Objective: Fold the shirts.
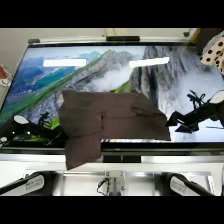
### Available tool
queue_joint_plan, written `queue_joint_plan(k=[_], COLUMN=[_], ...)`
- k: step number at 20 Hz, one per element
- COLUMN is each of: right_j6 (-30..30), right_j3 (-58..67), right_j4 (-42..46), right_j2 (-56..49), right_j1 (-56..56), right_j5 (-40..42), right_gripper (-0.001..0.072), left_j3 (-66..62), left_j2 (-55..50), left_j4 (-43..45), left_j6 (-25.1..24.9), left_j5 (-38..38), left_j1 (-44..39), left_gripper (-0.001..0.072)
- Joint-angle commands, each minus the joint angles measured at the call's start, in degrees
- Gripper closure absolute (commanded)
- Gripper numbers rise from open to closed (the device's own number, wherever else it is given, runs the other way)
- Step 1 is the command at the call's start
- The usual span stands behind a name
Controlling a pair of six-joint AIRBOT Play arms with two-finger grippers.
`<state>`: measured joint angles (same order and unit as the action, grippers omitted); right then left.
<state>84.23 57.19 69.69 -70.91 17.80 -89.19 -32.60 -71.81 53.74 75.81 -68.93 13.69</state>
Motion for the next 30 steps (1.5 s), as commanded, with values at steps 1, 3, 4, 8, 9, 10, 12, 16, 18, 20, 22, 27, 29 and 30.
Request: queue_joint_plan(k=[1,3,4,8,9,10,12,16,18,20,22,27,29,30], right_j6=[-0.09,-0.07,-0.09,-0.72,-0.81,-1.22,-1.75,-0.20,-0.24,-0.24,-0.22,-0.83,-5.01,-8.02], right_j3=[-0.07,-0.22,-0.98,-8.07,-9.20,-9.90,-10.05,-10.05,-10.05,-10.05,-10.05,-7.26,-2.40,1.27], right_j4=[0.39,1.99,2.99,5.68,5.88,5.73,5.38,4.83,3.67,3.37,2.95,2.64,1.95,0.83], right_j2=[0.07,0.02,0.02,-1.03,-2.05,-3.13,-5.25,-6.93,-7.78,-9.29,-11.21,-9.38,-4.52,-0.98], right_j1=[0.13,0.13,0.13,1.31,1.62,1.79,1.79,1.79,1.60,-0.22,-3.13,-8.41,-9.25,-9.44], right_j5=[2.25,3.87,4.87,7.85,8.00,8.41,10.25,16.24,17.07,17.51,18.23,19.76,18.82,18.40], right_gripper=[0.0104,0.0104,0.0104,0.0104,0.0104,0.0104,0.0104,0.0105,0.0105,0.0105,0.0111,0.0658,0.0659,0.0659], left_j3=[1.44,1.75,1.75,1.75,1.75,1.75,1.75,1.75,1.73,1.70,1.38,-4.11,-11.10,-16.48], left_j2=[-0.02,0.00,0.00,0.04,0.07,0.07,0.07,0.35,0.92,1.33,1.55,2.54,6.47,9.75], left_j4=[0.22,0.20,0.24,0.22,0.20,0.20,0.22,0.20,0.20,0.20,0.20,0.39,0.39,0.39], left_j6=[0.52,0.26,0.24,0.26,0.26,0.24,-0.39,-0.37,-0.37,-0.37,-0.35,-0.39,-0.42,-0.35], left_j5=[1.16,0.17,-0.26,-1.36,-1.60,-1.79,-2.95,-3.67,-3.30,-3.08,-3.19,-3.72,-4.70,-5.38], left_j1=[-3.61,-4.09,-4.07,-4.07,-4.07,-4.07,-4.07,-4.07,-4.07,-4.07,-4.07,-3.96,-3.96,-3.96], left_gripper=[0.0422,0.0657,0.0677,0.0678,0.0677,0.0678,0.0677,0.0677,0.0678,0.0678,0.0677,0.0680,0.0680,0.0681])
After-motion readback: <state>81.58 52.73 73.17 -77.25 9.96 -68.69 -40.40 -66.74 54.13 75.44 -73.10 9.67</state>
